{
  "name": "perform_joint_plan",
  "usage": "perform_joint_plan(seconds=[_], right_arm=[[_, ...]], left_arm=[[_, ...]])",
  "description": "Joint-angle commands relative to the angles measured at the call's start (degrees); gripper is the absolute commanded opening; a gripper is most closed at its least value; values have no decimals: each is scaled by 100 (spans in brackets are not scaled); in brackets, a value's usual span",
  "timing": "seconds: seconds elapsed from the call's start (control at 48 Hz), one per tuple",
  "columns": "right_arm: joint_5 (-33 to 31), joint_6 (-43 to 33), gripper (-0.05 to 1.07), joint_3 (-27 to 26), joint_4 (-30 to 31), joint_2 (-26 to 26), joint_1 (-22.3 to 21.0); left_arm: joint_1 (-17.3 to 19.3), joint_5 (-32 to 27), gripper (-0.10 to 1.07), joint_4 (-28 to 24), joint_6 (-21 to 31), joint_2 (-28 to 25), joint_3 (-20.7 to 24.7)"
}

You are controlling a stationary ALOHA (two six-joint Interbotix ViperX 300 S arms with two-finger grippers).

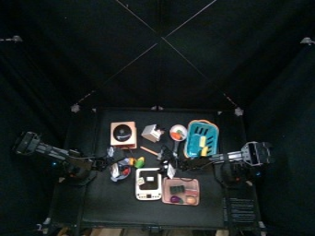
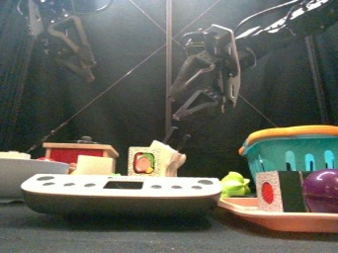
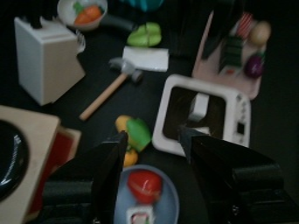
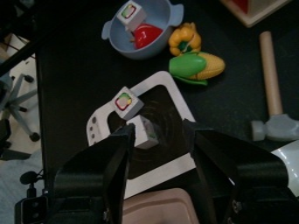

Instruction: Grab white sushi piece from stove

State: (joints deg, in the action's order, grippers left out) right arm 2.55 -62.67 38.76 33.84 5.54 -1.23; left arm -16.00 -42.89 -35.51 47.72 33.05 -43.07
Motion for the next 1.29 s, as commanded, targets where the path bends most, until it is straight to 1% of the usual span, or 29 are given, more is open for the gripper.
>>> perform_joint_plan(seconds=[0.0, 0.083, 0.167, 0.25, 0.417, 0.5, 0.646, 0.792, 0.958, 1.021, 1.125, 1.271], right_arm=[[475, 18, 83, 79, 141, 308, -220], [800, 26, 83, 193, 334, 396, -369], [1046, 18, 83, 308, 598, 475, -501], [1248, 26, 83, 413, 923, 580, -624], [1397, 26, 83, 606, 1397, 853, -729], [1406, 26, 83, 729, 1591, 993, -729], [1468, 26, 83, 1055, 1652, 1222, -729], [1784, 44, 83, 1415, 1661, 1327, -721], [1907, 114, 83, 1318, 1837, 1591, -747], [1872, 123, 83, 1292, 1890, 1705, -835], [1881, 132, 83, 1433, 1854, 1898, -914], [1881, 132, 83, 1688, 1670, 2021, -914]], left_arm=[[-26, -211, 87, 308, -677, -158, 369], [-26, -114, 87, 352, -694, -272, 413], [-26, 35, 87, 334, -677, -360, 343], [-44, 360, 87, 343, -650, -510, 237], [-229, 1125, 87, 422, -510, -870, 105], [-255, 1345, 87, 501, -343, -1160, 132], [-281, 1283, 87, 773, 35, -1626, 299], [-404, 1099, 87, 861, 334, -2013, 519], [-483, 888, 88, 879, 650, -2487, 668], [-492, 800, 90, 888, 756, -2663, 721], [-492, 694, 95, 879, 905, -2944, 853], [-492, 439, 101, 879, 932, -3129, 1072]])
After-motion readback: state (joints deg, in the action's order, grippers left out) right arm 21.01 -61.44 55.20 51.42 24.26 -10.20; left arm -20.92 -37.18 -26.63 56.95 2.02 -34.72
